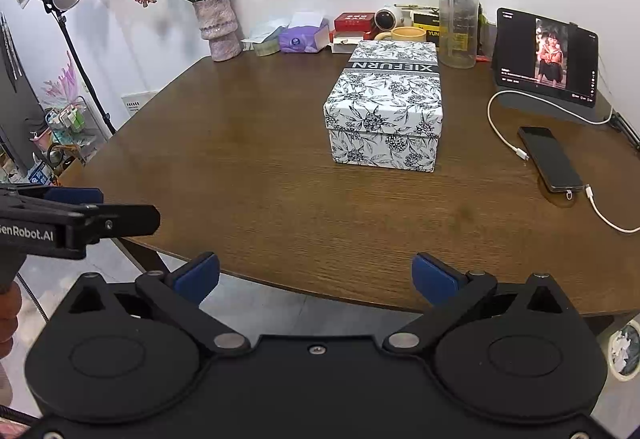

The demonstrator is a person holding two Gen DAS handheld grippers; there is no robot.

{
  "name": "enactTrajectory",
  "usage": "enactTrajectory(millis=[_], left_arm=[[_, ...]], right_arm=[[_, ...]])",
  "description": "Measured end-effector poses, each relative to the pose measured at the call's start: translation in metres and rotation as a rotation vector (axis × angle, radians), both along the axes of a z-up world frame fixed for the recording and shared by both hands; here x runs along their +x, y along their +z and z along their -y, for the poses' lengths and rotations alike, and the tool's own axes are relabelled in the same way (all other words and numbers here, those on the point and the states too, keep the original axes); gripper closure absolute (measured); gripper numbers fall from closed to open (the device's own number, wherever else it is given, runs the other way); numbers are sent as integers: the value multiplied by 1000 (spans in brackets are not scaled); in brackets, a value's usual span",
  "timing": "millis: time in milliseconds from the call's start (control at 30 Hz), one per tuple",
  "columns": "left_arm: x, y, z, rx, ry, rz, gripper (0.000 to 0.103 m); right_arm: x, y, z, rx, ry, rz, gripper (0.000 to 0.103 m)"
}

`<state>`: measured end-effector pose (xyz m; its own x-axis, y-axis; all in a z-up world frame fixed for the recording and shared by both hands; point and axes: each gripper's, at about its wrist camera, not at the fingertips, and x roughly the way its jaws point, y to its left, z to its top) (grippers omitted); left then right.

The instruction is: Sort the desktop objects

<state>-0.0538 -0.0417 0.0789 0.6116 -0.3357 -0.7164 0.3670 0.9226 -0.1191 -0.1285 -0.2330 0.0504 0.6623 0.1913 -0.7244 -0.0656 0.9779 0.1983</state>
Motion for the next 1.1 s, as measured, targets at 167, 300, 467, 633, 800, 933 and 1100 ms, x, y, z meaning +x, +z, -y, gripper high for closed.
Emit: enactTrajectory(millis=[167, 300, 467, 633, 800, 933, 1100], left_arm=[[-1, -1, 2, 8, -10, 7, 0], [0, -4, 1, 14, -8, -5, 0], [1, -7, -2, 10, -3, -23, 0], [2, -8, -4, 8, 0, -29, 0], [2, -11, -4, 6, 2, -38, 0], [1, -10, -4, 6, -4, -24, 0], [1, -9, -4, 14, -5, 0, 0]], right_arm=[[1, -1, 0, 3, -3, -3, 0], [2, -2, -2, 1, -1, -3, 0], [3, -3, -4, 0, 2, -6, 0], [4, -4, -5, -1, 2, -6, 0], [4, -4, -6, -6, 1, -4, 0], [5, -4, -7, -9, -1, -5, 0], [5, -4, -8, -12, -4, -4, 0]])
